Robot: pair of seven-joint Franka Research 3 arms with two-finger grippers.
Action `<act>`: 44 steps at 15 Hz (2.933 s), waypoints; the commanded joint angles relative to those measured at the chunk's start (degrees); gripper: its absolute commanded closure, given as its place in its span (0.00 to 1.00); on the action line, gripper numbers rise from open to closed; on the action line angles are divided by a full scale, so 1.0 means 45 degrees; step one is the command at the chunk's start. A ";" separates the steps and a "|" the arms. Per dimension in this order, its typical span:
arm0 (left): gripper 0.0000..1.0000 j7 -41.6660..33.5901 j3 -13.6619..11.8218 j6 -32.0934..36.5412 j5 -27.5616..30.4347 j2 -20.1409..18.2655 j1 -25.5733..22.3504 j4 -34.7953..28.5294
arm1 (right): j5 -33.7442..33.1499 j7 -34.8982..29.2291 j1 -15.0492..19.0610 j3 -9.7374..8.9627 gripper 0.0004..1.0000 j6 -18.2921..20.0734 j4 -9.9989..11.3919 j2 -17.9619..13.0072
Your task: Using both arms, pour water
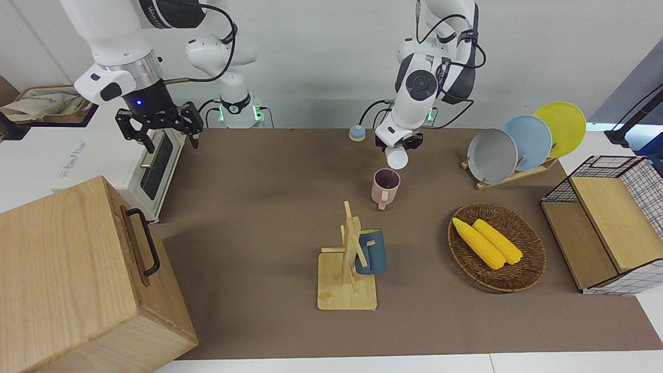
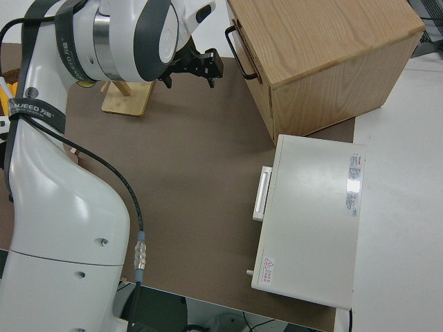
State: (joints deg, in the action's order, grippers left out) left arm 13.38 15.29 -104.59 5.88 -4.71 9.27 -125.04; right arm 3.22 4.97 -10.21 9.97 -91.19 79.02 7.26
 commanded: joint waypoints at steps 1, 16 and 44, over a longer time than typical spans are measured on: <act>1.00 0.0230 0.0020 0.0119 -0.0212 -0.0708 0.0010 -0.0258 | 0.0047 0.0186 0.0023 -0.0028 0.01 -0.0107 0.0154 -0.0109; 1.00 0.0347 -0.0019 -0.3671 -0.0095 -0.2527 -0.0087 -0.2662 | 0.0047 0.0205 0.0023 -0.0028 0.01 -0.0107 0.0154 -0.0129; 1.00 -0.2246 -0.0117 -0.6210 -0.2166 0.0342 -0.8170 0.4502 | 0.0047 0.0186 0.0023 -0.0028 0.01 -0.0108 0.0154 -0.0109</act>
State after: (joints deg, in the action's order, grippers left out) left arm 9.04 14.31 -132.72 -3.07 -6.44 -23.71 -111.49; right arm 3.22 4.97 -10.21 9.96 -91.19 79.03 7.26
